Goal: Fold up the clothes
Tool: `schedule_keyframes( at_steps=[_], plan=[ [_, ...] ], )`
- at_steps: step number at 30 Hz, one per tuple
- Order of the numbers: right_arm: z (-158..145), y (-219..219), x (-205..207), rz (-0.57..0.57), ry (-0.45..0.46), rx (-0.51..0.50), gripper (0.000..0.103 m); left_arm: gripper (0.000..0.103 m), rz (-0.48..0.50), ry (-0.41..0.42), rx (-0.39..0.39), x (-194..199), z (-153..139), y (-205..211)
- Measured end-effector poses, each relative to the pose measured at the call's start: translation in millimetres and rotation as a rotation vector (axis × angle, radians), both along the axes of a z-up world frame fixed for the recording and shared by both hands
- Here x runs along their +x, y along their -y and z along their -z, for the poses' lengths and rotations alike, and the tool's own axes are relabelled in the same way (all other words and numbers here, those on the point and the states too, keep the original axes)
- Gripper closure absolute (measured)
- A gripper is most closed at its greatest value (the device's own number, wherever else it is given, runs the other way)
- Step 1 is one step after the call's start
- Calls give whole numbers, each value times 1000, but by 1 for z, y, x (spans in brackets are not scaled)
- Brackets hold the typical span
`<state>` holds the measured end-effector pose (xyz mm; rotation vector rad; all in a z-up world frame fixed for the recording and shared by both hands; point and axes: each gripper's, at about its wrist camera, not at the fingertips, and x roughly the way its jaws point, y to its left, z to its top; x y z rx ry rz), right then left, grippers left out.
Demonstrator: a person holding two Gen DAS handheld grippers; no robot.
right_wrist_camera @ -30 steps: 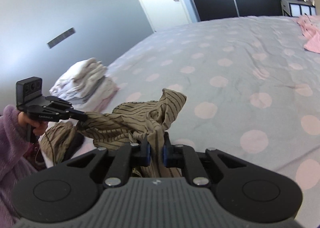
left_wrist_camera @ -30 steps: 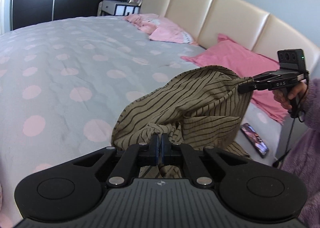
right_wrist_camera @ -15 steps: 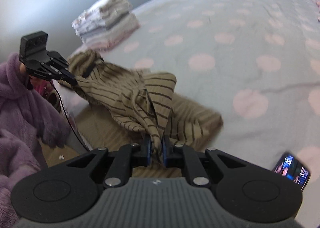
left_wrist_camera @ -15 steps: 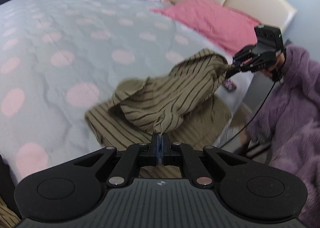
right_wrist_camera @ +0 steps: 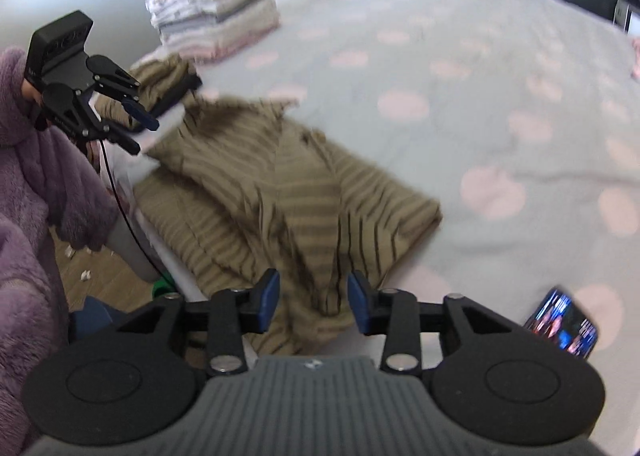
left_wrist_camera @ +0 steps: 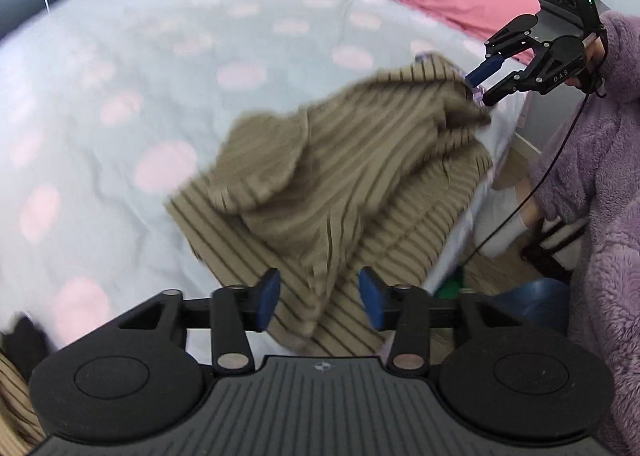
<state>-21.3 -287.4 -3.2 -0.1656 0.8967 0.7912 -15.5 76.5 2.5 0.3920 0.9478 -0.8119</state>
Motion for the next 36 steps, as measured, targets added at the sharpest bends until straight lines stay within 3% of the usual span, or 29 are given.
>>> schedule_keyframes(
  at_steps=[5, 9, 10, 11, 14, 16, 20, 25, 27, 28, 30, 32, 36],
  plan=[
    [-15, -12, 7, -8, 69, 26, 51, 56, 14, 180, 23, -1, -11, 16],
    [-14, -39, 22, -50, 88, 0, 50, 57, 61, 243, 87, 9, -2, 36],
    [-13, -41, 23, -60, 90, -6, 50, 59, 70, 245, 103, 12, 2, 40],
    [-13, -43, 24, -71, 92, -11, 55, 72, 77, 241, 119, 15, 6, 44],
    [-11, -50, 26, -103, 96, -28, 84, 94, 95, 199, 151, 23, 18, 49],
    [-11, -54, 28, -124, 100, -40, 87, 100, 112, 180, 149, 23, 22, 49],
    [-11, -54, 17, -181, 79, -34, 88, 101, 191, 142, 117, 4, 14, 43],
    [-4, -53, -1, -271, 14, -42, 85, 101, 238, 91, 145, -17, 18, 36],
    [-3, -55, -6, -305, -6, -53, 84, 99, 256, 58, 157, -19, 21, 36],
    [-5, -56, -8, -319, -11, -48, 82, 93, 266, 43, 154, -20, 19, 36],
    [-10, -57, -11, -346, -22, -36, 66, 75, 288, 14, 138, -22, 14, 35],
    [-20, -52, -14, -369, -15, 8, 62, 56, 302, 14, 88, -25, 4, 31],
    [-37, -43, -9, -287, 41, 94, 59, 53, 270, 33, -34, -17, -16, 28]
  ],
)
